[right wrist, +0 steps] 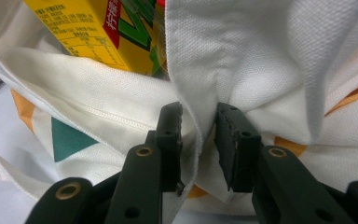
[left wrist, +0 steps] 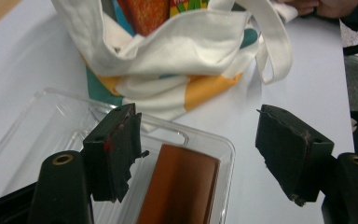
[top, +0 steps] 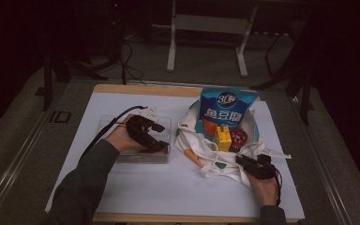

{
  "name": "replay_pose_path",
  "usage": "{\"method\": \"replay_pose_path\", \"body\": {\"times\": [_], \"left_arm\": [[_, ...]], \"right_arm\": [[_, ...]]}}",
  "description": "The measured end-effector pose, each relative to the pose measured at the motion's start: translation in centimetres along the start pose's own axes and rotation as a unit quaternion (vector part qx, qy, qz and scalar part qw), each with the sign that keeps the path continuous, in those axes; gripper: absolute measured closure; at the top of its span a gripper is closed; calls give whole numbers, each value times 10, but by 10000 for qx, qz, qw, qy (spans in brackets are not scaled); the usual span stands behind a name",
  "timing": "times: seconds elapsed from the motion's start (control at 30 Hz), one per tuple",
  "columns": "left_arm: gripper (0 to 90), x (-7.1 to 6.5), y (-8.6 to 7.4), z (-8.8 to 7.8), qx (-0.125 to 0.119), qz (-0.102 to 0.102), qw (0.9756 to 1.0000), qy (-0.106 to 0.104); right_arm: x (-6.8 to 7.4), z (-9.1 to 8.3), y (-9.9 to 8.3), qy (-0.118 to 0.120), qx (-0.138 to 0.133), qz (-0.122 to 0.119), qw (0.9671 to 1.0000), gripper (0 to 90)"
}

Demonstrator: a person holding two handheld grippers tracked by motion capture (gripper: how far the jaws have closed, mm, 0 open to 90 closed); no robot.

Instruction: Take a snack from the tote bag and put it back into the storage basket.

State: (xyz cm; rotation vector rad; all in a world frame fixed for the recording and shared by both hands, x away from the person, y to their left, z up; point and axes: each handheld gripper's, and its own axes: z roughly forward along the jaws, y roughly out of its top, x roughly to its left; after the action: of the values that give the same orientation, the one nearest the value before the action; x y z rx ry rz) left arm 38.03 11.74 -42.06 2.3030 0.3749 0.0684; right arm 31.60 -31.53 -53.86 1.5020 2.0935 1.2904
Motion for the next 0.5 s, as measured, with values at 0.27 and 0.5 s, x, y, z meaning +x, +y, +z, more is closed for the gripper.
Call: {"method": "replay_pose_path", "body": {"times": [0.27,0.5], "left_arm": [[302,-3,7,0,22,92,9999,141],[311,-5,13,1,68,158,9994,314]], "right_arm": [[0,0,0,-4,-3,-14,10000,706],[1,1,0,-40,-8,-84,10000,697]]}}
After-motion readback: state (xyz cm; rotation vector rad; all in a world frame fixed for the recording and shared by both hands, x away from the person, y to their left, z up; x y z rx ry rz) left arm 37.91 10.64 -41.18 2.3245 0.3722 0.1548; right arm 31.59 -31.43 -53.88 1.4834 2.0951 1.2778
